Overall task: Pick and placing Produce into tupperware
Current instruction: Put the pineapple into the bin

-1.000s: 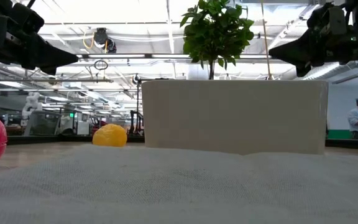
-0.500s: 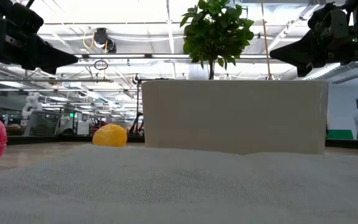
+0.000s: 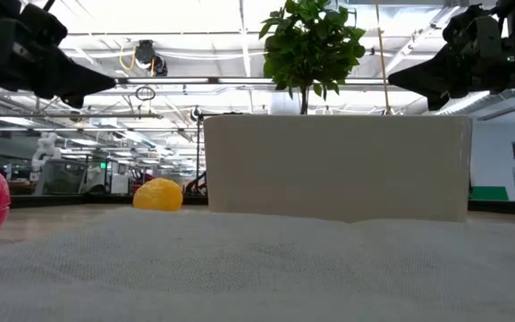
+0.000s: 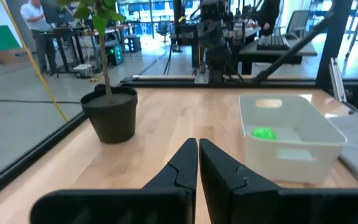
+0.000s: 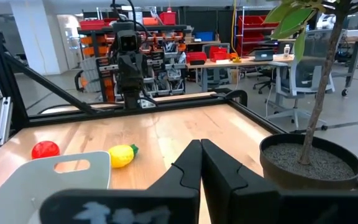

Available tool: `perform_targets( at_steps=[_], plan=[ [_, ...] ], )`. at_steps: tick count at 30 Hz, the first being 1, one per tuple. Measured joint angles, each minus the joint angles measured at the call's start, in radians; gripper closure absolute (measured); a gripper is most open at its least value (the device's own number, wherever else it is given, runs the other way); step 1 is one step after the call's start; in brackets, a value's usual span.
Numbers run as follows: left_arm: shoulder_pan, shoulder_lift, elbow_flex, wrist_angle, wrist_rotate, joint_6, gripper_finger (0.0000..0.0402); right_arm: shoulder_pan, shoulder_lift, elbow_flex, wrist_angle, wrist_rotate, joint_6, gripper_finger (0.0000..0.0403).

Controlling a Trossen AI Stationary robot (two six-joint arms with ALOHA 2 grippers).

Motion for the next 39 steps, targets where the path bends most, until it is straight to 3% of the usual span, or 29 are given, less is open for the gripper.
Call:
perform_targets(
  at_steps=[5, 14, 20, 30, 39],
  plan=[
    [0.000, 0.114, 0.025, 0.136, -0.008, 0.016, 0.0380, 0.000, 0.000, 0.000, 0.000, 0.000, -0.019, 0.0403],
    [0.000, 0.390, 0.207, 0.129, 0.003, 0.082, 0.0380, 0.000, 0.000, 0.000, 0.004, 0.000, -0.031, 0.0403],
    [0.000, 0.567, 0.315, 0.121, 0.254, 0.120, 0.0380, 0.000, 0.000, 0.000, 0.038, 0.000, -0.052, 0.0403],
    [0.043, 0.840, 0.473, 0.129, 0.316, 0.102, 0.0380, 0.000, 0.000, 0.000, 0.040, 0.000, -0.056, 0.0403],
    [0.085, 1.003, 0.609, 0.098, 0.373, 0.124, 0.0380, 0.000, 0.000, 0.000, 0.036, 0.000, -0.056, 0.0403]
  ],
)
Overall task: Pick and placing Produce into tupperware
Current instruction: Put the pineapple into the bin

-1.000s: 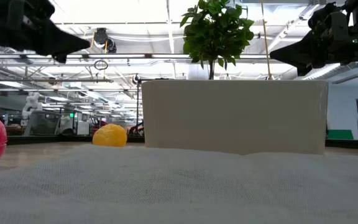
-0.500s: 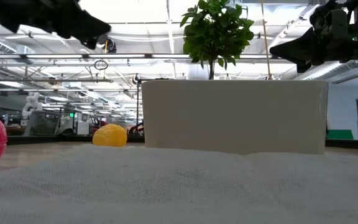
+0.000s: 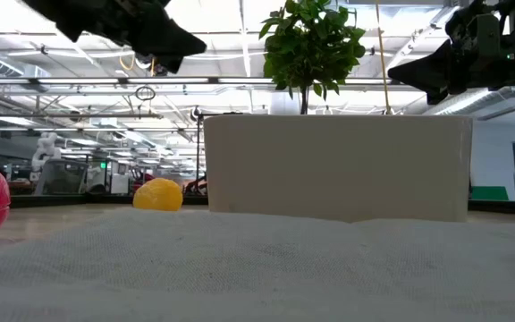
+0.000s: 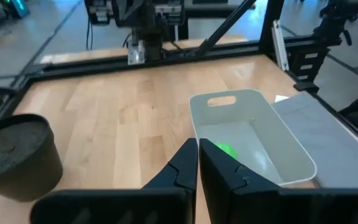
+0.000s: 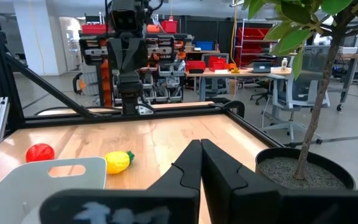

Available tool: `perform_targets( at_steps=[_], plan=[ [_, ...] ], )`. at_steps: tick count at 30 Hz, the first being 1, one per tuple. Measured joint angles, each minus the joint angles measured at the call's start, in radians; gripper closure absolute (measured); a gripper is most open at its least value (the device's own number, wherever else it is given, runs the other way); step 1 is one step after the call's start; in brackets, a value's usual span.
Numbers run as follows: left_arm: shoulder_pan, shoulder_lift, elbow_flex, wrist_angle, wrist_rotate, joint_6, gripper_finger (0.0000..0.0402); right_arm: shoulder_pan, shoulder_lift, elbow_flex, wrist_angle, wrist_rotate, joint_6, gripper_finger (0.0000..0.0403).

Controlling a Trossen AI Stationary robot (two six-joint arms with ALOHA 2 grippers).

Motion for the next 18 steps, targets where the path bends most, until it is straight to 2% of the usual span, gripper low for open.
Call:
perform_targets(
  at_steps=[6, 13, 18],
  plan=[
    [0.009, 0.087, 0.132, -0.141, 0.012, 0.022, 0.0380, 0.000, 0.000, 0.000, -0.005, 0.000, 0.002, 0.0403],
    [0.009, 0.168, 0.284, -0.410, 0.047, 0.102, 0.0380, 0.000, 0.000, 0.000, -0.012, 0.000, 0.016, 0.0403],
    [0.009, 0.226, 0.364, -0.545, 0.058, 0.150, 0.0380, 0.000, 0.000, 0.000, -0.012, 0.000, 0.031, 0.0403]
  ],
)
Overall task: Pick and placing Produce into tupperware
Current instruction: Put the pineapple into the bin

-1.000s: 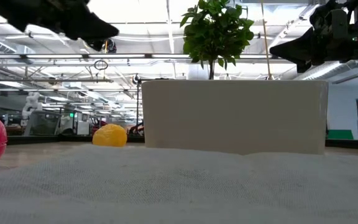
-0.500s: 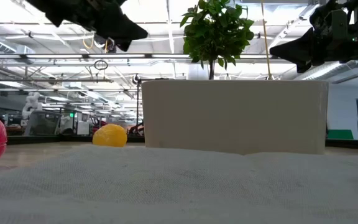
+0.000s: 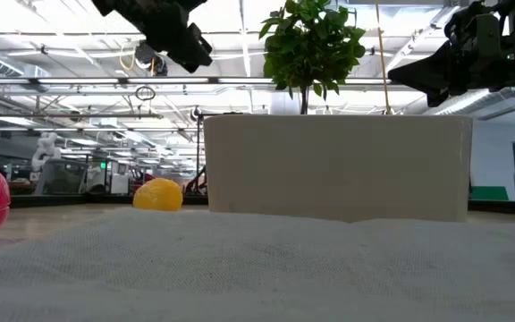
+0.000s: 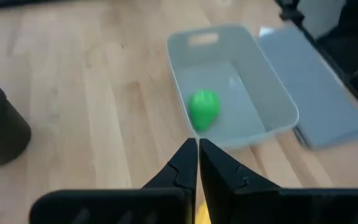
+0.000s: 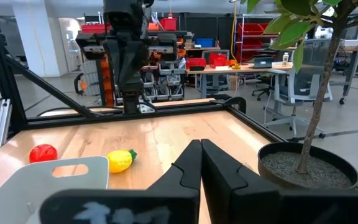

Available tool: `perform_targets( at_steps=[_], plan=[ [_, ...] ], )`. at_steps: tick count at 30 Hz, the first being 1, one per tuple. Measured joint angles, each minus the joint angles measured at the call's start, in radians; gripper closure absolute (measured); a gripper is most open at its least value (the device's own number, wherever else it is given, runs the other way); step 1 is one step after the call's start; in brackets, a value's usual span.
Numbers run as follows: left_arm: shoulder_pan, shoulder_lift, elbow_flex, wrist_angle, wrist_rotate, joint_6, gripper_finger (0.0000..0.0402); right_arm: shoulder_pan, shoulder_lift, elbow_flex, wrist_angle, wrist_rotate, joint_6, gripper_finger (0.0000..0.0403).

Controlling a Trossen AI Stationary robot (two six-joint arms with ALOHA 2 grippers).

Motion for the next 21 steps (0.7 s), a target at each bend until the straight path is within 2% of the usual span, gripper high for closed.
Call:
perform_targets(
  at_steps=[4, 10, 15, 21],
  plan=[
    [0.000, 0.043, 0.037, -0.124, 0.000, 0.084, 0.0380, 0.000, 0.000, 0.000, 0.000, 0.000, 0.000, 0.0403],
    [0.000, 0.078, 0.050, -0.164, -0.002, 0.125, 0.0380, 0.000, 0.000, 0.000, 0.000, 0.000, 0.000, 0.0403],
    [-0.012, 0.076, 0.050, -0.165, -0.097, 0.134, 0.0380, 0.000, 0.000, 0.000, 0.000, 0.000, 0.000, 0.0403],
    [-0.035, 0.080, 0.050, -0.240, -0.123, 0.134, 0.0380, 0.000, 0.000, 0.000, 0.000, 0.000, 0.000, 0.0403]
  ],
)
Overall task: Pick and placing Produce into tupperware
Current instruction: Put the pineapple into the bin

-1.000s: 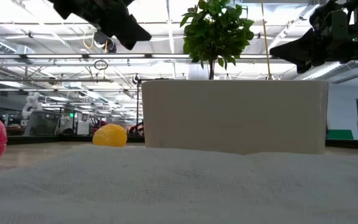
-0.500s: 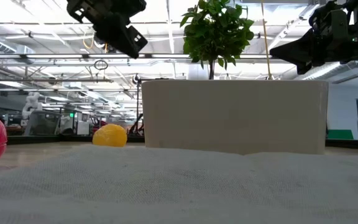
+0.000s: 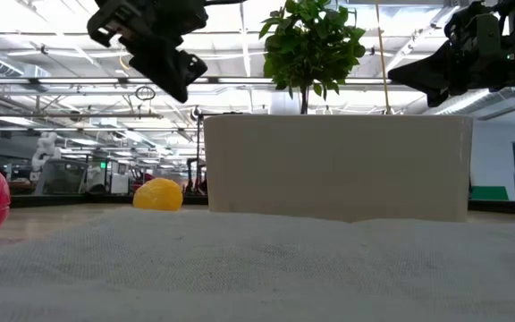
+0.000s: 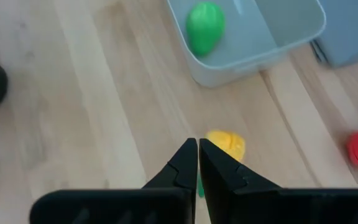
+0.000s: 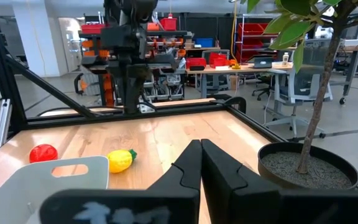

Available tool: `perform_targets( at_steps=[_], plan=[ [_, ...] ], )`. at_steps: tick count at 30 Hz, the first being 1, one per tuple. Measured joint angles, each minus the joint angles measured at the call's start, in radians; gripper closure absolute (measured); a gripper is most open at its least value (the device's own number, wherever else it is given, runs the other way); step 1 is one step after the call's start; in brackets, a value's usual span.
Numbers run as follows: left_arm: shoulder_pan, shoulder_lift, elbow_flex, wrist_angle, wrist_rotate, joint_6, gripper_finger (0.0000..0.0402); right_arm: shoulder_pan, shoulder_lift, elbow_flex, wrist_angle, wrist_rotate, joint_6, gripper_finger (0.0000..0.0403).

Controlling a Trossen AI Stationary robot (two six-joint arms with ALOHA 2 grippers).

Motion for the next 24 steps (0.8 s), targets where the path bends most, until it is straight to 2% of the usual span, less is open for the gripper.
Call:
perform_targets(
  at_steps=[17, 20, 24],
  plan=[
    [-0.035, 0.052, 0.039, -0.031, -0.021, -0.023, 0.0377, 0.000, 0.006, 0.000, 0.001, 0.000, -0.012, 0.0403],
    [-0.046, 0.064, 0.045, 0.028, -0.026, -0.019, 0.0358, 0.000, 0.011, 0.000, 0.000, 0.000, -0.012, 0.0403],
    [-0.050, 0.070, 0.040, 0.045, -0.019, -0.015, 0.0305, 0.000, 0.026, -0.002, 0.003, 0.000, -0.012, 0.0403]
  ],
)
